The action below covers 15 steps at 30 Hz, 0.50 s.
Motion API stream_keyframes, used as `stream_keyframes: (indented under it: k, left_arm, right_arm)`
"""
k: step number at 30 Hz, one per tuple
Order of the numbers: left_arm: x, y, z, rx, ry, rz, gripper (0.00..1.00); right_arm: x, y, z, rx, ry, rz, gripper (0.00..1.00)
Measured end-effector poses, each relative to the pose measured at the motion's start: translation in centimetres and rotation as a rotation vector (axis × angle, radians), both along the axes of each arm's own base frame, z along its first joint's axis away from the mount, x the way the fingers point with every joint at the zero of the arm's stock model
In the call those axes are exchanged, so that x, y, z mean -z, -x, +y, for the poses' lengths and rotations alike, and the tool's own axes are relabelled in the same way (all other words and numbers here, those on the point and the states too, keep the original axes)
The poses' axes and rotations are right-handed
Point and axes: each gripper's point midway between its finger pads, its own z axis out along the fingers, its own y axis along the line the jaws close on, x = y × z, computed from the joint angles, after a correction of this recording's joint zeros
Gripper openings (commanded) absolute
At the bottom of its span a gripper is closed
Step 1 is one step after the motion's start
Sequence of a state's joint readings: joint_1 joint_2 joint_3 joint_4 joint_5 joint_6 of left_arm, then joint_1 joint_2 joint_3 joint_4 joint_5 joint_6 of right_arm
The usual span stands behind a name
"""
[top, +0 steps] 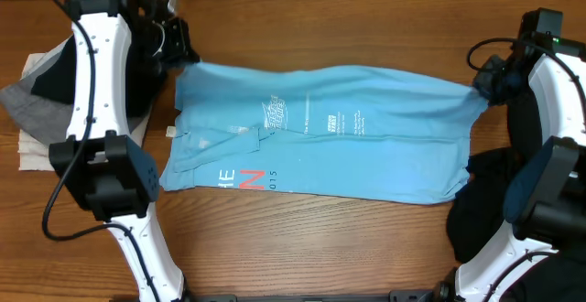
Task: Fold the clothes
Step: 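Fold the top edge down over the bottom half with both grippers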
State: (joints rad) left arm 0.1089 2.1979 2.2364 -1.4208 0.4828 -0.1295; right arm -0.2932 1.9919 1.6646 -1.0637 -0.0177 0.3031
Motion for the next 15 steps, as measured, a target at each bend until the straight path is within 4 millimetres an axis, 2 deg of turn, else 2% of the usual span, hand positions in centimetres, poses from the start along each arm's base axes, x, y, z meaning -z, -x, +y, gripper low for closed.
stream_keyframes:
  k: [4, 8, 15]
  left_arm:
    - [0.3, 2.8, 0.7, 0.01, -0.017, 0.105, 0.04]
    - [0.7, 5.2, 2.3, 0.004, -0.053, 0.205, 0.04]
    - [1.0, 6.3, 5.1, -0.034, -0.073, 0.244, 0.04]
  right_arm:
    - [0.4, 2.3, 0.5, -0.007, -0.018, 0.095, 0.04]
    - [0.6, 4.0, 1.0, -0.019, -0.035, 0.165, 0.04]
    - [0.6, 6.6, 1.2, -0.035, -0.033, 0.275, 0.04]
